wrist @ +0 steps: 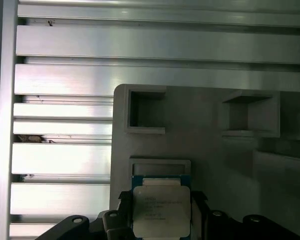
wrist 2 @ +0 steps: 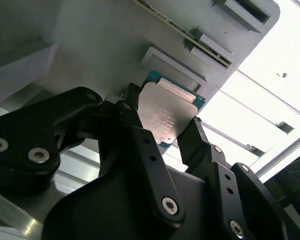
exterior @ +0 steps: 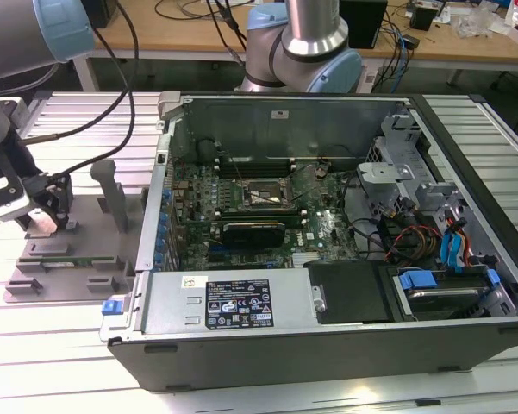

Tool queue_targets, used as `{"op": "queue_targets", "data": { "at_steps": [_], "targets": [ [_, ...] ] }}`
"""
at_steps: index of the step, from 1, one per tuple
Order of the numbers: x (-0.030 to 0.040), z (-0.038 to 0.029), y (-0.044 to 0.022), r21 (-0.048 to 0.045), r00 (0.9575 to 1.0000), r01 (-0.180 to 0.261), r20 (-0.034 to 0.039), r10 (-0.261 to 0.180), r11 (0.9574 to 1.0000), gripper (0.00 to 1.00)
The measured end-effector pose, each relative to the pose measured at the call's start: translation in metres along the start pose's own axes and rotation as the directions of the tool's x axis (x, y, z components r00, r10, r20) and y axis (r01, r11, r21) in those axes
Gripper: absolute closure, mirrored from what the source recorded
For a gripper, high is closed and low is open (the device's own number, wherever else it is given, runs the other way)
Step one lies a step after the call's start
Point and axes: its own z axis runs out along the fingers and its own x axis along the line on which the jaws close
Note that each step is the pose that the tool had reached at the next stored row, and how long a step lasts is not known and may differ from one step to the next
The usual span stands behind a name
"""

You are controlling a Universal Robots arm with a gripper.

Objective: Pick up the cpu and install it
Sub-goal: 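Pick up the cpu and move it towards the insertion slot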

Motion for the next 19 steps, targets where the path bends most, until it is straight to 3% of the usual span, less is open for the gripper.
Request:
{"op": "queue_targets", "data": {
  "at_steps": [6, 19],
  "targets": [
    [0.0, -0.0005, 0.0, 0.0002, 1.0, 0.0, -0.0003, 0.0, 1.0, 0.45],
    [-0.0006, -0.0223, 0.0007, 0.0001, 1.0, 0.0, -0.0002, 0.0, 1.0, 0.45]
  ]
}}
